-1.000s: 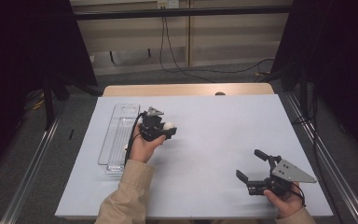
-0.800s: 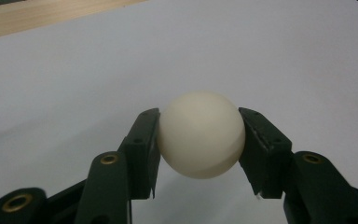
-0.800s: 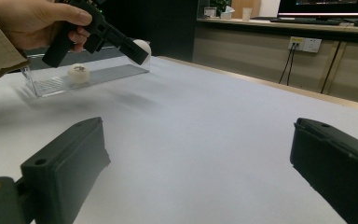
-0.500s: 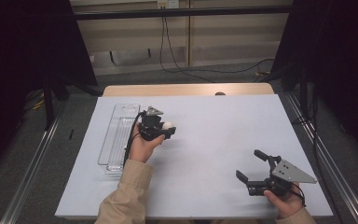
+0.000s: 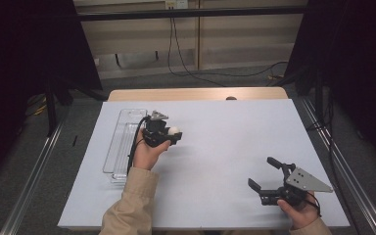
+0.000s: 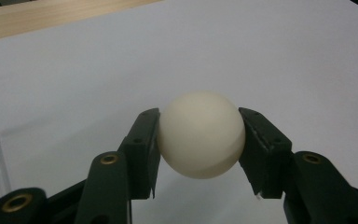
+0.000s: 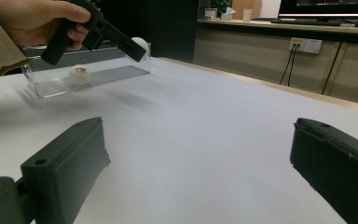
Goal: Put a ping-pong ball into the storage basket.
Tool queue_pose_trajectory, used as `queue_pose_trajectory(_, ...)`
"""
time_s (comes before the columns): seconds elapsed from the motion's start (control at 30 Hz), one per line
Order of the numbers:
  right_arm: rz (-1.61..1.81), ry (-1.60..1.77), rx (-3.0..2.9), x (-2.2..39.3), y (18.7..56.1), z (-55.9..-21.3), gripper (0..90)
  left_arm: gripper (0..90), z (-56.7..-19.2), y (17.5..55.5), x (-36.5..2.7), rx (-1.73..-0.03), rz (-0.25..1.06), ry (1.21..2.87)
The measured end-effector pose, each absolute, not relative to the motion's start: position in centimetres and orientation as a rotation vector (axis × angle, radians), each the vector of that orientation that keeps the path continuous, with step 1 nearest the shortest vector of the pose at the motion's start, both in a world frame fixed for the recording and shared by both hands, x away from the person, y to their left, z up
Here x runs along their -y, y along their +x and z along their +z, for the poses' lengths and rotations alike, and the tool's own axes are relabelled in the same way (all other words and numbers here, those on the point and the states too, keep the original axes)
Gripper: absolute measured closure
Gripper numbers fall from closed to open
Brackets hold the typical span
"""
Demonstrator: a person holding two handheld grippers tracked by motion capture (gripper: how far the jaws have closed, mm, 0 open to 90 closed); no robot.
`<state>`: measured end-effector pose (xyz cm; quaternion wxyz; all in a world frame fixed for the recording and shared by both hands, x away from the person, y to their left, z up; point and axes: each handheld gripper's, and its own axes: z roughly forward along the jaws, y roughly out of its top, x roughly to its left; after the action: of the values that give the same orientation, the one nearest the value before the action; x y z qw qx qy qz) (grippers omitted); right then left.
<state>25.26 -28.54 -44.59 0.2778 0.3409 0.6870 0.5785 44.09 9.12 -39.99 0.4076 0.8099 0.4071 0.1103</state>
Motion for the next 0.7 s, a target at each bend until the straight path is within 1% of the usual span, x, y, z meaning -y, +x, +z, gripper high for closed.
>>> queue_pose_trajectory(0.7, 1.555, 0.918, -1.839, 28.6, 25.2, -44.6, 3.3, 51.1, -39.3, 44.2, -10.3, -1.052, 0.29, 2.022)
